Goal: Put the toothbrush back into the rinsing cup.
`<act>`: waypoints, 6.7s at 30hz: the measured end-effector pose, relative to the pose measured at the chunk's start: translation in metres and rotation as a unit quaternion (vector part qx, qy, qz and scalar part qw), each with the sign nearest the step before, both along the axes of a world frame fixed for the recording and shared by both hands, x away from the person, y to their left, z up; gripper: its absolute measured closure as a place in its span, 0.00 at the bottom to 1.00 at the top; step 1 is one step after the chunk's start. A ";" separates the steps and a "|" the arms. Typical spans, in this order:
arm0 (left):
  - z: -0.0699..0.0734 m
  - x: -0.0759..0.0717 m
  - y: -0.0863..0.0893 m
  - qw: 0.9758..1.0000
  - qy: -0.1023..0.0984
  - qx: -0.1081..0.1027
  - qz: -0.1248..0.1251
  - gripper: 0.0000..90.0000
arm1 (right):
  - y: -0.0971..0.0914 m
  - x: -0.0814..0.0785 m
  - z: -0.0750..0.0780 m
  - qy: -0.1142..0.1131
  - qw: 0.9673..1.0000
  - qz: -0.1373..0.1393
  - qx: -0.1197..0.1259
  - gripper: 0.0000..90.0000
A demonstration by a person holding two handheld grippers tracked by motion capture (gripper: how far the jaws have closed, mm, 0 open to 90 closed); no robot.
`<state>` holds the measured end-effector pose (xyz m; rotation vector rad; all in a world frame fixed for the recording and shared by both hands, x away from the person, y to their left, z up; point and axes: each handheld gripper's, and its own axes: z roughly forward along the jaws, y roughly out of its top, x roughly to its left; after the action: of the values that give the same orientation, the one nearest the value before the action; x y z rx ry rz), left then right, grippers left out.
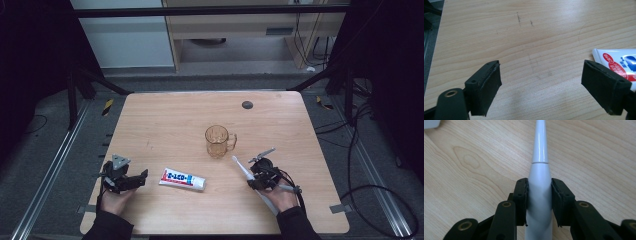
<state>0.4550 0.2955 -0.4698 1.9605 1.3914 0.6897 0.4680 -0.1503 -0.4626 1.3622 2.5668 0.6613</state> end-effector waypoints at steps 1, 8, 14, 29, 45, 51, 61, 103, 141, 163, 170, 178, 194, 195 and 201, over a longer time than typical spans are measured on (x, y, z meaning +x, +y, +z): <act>0.000 0.000 0.000 1.000 0.000 0.000 0.000 0.17 | -0.001 0.000 0.001 -0.001 1.000 -0.001 0.003 0.75; 0.000 0.000 0.000 1.000 0.001 -0.002 0.001 0.17 | -0.004 -0.002 0.010 -0.023 0.999 -0.005 0.029 0.75; 0.000 0.000 0.000 1.000 0.000 -0.003 0.001 0.17 | -0.008 -0.004 0.019 -0.043 0.998 -0.009 0.051 0.75; 0.000 0.000 0.000 1.000 -0.002 -0.004 0.000 0.17 | -0.021 -0.009 0.043 -0.116 0.987 -0.030 0.105 0.75; 0.000 0.000 -0.001 1.000 -0.004 -0.006 -0.005 0.19 | -0.023 -0.004 0.062 -0.212 0.962 -0.068 0.161 0.75; 0.000 0.000 0.000 1.000 -0.006 -0.008 -0.004 0.19 | -0.019 -0.001 0.070 -0.236 0.953 -0.072 0.175 0.75; 0.000 0.000 0.000 1.000 -0.007 -0.009 -0.006 0.19 | -0.011 0.011 0.093 -0.306 0.921 -0.096 0.220 0.75; 0.000 0.001 0.001 1.000 -0.006 -0.012 -0.009 0.19 | 0.036 0.061 0.111 -0.409 0.857 -0.132 0.284 0.75; 0.000 0.000 0.000 1.000 -0.008 -0.010 -0.011 0.20 | 0.070 0.086 0.080 -0.397 0.865 -0.131 0.279 0.75; 0.000 0.001 0.000 1.000 -0.008 -0.008 -0.011 0.20 | 0.075 0.087 0.052 -0.361 0.886 -0.132 0.260 0.75; 0.000 0.001 0.000 1.000 -0.007 -0.008 -0.012 0.20 | 0.075 0.088 0.045 -0.348 0.893 -0.130 0.254 0.75; 0.000 0.001 0.000 1.000 -0.008 -0.007 -0.012 0.20 | 0.073 0.087 0.038 -0.331 0.904 -0.126 0.241 0.75; 0.000 0.001 -0.001 1.000 -0.008 -0.004 -0.013 0.20 | 0.067 0.081 0.025 -0.303 0.921 -0.107 0.219 0.74; 0.000 0.001 -0.001 1.000 -0.008 -0.004 -0.013 0.20 | 0.067 0.081 0.026 -0.303 0.921 -0.106 0.219 0.74; 0.000 0.000 -0.002 1.000 -0.008 -0.004 -0.013 0.20 | 0.065 0.078 0.028 -0.303 0.922 -0.096 0.222 0.73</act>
<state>0.4554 0.2939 -0.4696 1.9589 1.3545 0.6857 0.5461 -0.0849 -0.4342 1.2300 1.8309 1.4266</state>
